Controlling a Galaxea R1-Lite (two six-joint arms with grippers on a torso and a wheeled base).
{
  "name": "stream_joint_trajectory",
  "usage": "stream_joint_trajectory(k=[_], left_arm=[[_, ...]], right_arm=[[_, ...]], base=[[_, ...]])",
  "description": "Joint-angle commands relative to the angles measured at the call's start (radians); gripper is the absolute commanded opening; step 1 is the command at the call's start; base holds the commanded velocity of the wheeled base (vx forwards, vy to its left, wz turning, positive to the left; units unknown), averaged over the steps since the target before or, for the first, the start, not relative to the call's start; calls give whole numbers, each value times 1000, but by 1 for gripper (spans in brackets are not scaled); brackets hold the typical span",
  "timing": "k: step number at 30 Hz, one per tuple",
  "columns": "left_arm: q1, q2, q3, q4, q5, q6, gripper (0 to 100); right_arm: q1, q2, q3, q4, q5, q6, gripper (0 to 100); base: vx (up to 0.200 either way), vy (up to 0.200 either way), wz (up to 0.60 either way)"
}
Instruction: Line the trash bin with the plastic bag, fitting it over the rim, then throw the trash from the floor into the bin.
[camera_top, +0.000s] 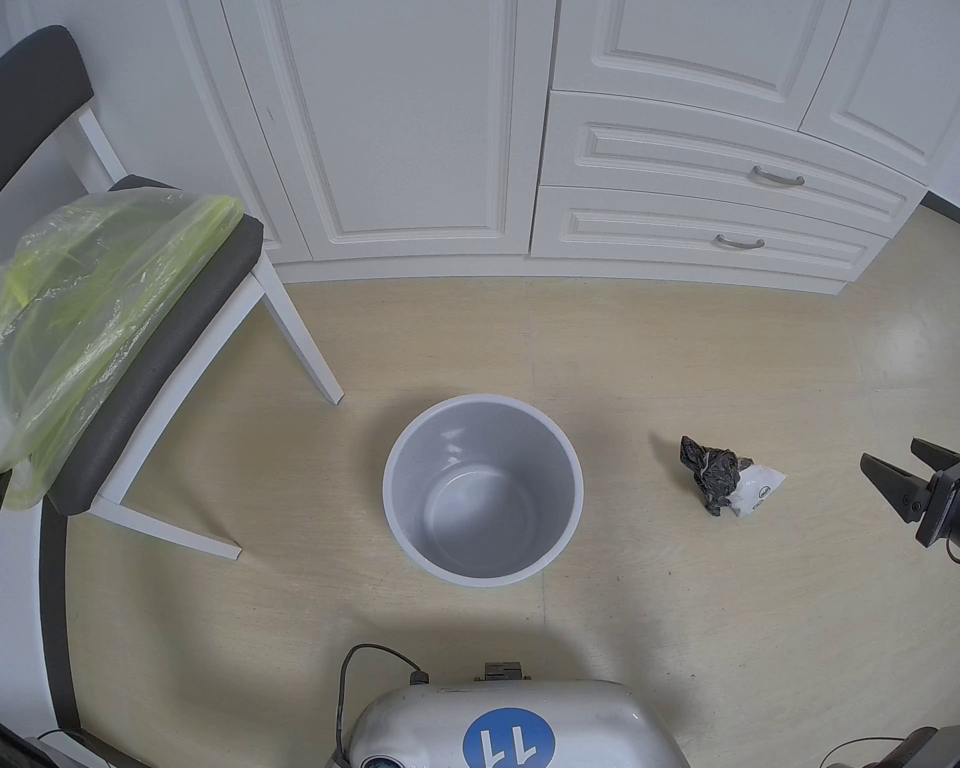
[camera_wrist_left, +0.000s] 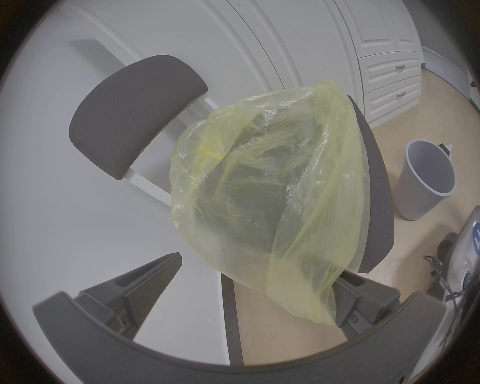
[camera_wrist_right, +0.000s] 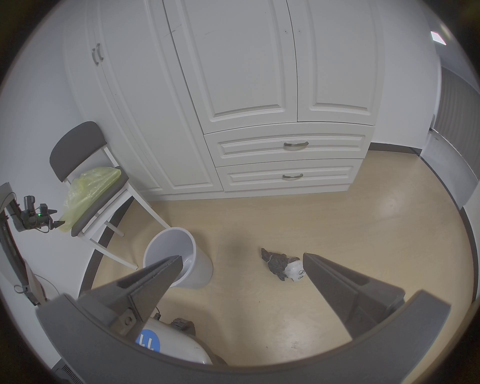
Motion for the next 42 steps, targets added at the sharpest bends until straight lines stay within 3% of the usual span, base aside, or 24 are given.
stream_joint_trajectory(k=[1,7,8,23,29,34,40,41,42], left_arm=[[0,6,2,-2,0,3,100],[0,30,4,-19,0,14,100],[0,33,6,-40,1,8,0],[0,29,15,-53,1,-3,0],[0,12,13,-53,-8,-67,0],[0,-14,16,-105,-43,-191,0],[0,-105,36,-165,-51,-452,0],[0,-105,36,-165,-51,-452,0],[0,-143,35,-165,-49,-533,0]], right_arm=[[0,-1,1,0,1,0,100],[0,3,1,0,1,3,100],[0,6,1,0,1,3,100],[2,7,6,0,1,1,100],[23,13,6,0,1,3,100],[56,38,9,-1,-1,6,100],[92,41,10,-1,-1,7,100],[92,41,10,-1,-1,7,100],[103,41,10,-1,-2,12,100]], base=[[0,0,0],[0,0,0],[0,0,0],[0,0,0],[0,0,0],[0,0,0],[0,0,0],[0,0,0],[0,0,0]])
